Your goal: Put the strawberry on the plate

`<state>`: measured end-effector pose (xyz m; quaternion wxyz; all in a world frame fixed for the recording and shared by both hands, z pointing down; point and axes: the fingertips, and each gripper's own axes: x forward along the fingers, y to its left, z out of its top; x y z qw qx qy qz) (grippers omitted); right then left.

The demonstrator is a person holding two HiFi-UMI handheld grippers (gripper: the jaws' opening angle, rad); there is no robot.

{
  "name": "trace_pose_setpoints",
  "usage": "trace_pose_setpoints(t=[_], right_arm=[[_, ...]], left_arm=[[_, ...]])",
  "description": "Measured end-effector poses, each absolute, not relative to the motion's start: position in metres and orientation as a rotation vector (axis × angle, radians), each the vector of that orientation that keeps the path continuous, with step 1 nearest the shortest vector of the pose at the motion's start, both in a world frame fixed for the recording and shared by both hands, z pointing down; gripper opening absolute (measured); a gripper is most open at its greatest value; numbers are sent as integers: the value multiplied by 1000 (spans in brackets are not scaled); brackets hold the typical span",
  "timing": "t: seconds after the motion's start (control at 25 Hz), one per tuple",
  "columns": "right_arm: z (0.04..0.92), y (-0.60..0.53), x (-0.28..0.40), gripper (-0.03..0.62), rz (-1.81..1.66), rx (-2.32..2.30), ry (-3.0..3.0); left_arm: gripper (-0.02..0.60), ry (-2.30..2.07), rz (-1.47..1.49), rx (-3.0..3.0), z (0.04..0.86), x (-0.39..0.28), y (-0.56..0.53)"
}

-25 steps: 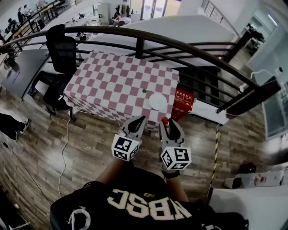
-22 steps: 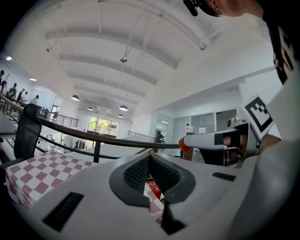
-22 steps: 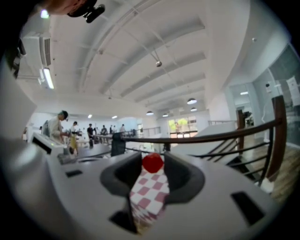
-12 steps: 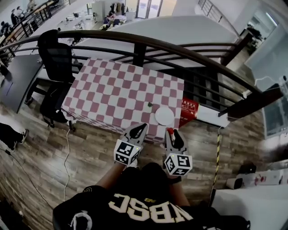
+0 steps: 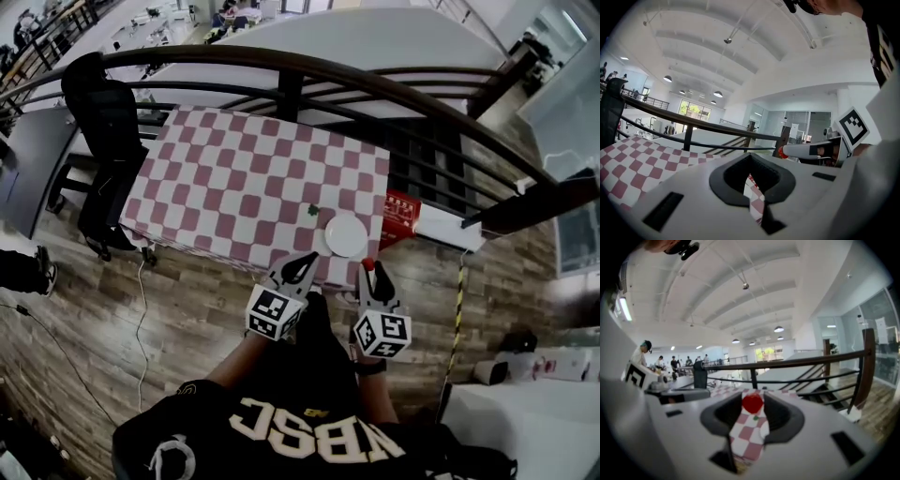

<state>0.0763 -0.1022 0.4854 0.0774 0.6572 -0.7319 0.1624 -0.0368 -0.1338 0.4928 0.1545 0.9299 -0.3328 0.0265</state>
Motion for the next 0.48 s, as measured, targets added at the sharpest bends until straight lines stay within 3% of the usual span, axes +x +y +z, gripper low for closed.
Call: trace_pose_setpoints(t=[0.48], right_arm=[[517,-155,153,149,498,1836,-2146]], left_arm=[[12,-914,208,2665,520,3,-176]])
